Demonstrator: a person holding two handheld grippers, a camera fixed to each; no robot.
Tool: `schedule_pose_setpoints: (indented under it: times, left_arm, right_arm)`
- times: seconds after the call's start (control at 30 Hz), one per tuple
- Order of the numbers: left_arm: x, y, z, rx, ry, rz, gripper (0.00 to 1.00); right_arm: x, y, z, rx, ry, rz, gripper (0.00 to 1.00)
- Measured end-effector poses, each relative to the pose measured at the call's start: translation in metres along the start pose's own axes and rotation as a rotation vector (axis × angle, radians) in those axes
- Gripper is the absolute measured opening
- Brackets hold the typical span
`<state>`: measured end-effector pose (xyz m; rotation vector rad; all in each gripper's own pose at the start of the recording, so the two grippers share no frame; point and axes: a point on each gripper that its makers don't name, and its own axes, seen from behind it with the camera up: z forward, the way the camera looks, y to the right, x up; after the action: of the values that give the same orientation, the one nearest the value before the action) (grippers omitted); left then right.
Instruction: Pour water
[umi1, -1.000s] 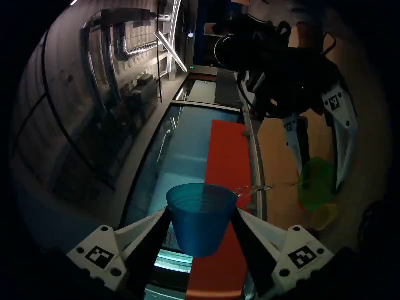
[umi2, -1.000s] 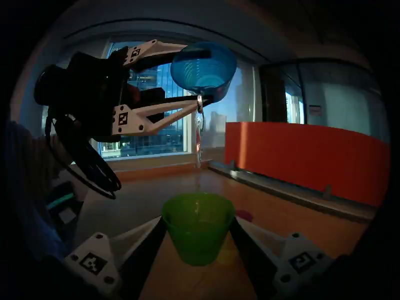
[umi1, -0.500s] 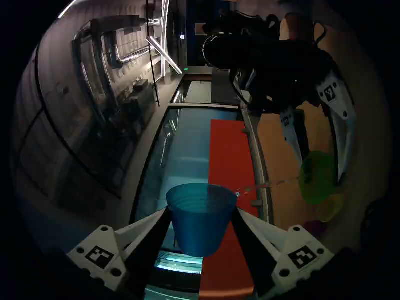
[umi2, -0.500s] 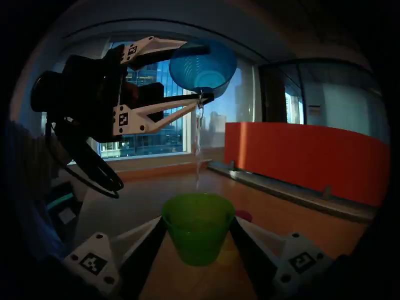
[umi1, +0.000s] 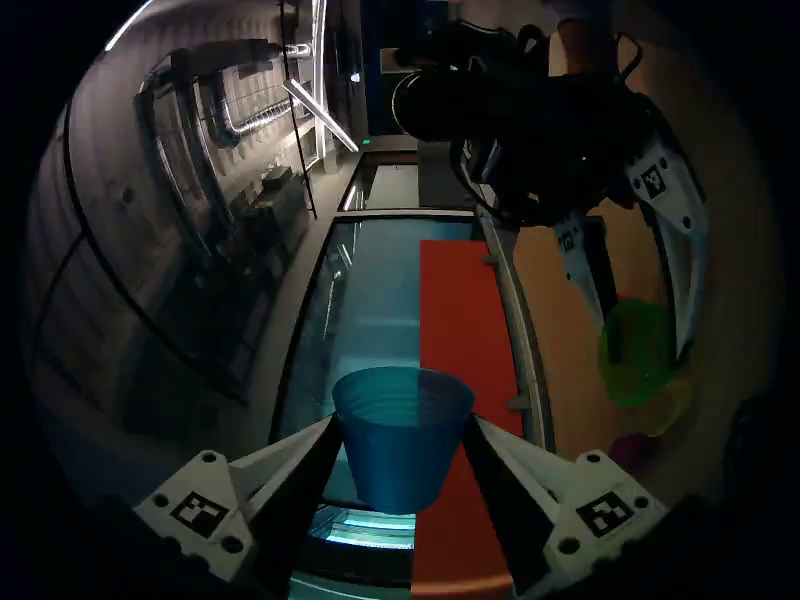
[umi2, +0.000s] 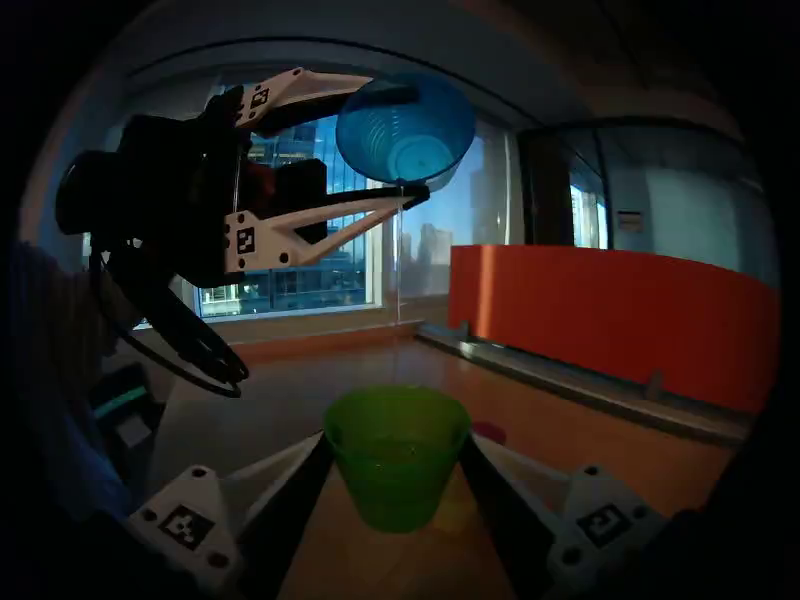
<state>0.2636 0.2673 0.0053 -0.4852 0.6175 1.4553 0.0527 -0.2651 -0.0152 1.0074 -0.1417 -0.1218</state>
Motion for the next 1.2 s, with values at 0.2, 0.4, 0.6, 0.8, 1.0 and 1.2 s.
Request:
schedule_pose_setpoints:
  times: [0.2, 0.4, 0.6, 0.8, 1.0, 1.2]
  left_arm:
    - [-0.003, -0.002, 0.002, -0.004, 0.001, -0.014, 0.84]
    - [-0.007, -0.005, 0.004, -0.004, 0.001, -0.027, 0.84]
    - [-0.01, -0.002, 0.004, -0.007, -0.003, -0.094, 0.84]
    - [-0.013, 0.003, 0.005, -0.006, -0.004, -0.262, 0.84]
    - [-0.025, 0.006, 0.005, -0.002, -0.011, -0.472, 0.84]
    - [-0.038, 0.013, 0.002, -0.006, -0.028, -0.691, 0.84]
  right_arm:
    - [0.001, 0.0, 0.0, -0.001, 0.002, -0.001, 0.89]
    - [0.001, 0.0, 0.0, -0.002, 0.004, -0.001, 0.89]
    - [0.002, -0.001, 0.0, -0.006, 0.007, -0.001, 0.9]
    - [0.005, 0.001, -0.002, -0.013, 0.017, 0.002, 0.89]
    - [0.008, 0.001, -0.004, -0.019, 0.026, 0.005, 0.9]
    - [0.01, 0.002, -0.006, -0.026, 0.033, 0.005, 0.89]
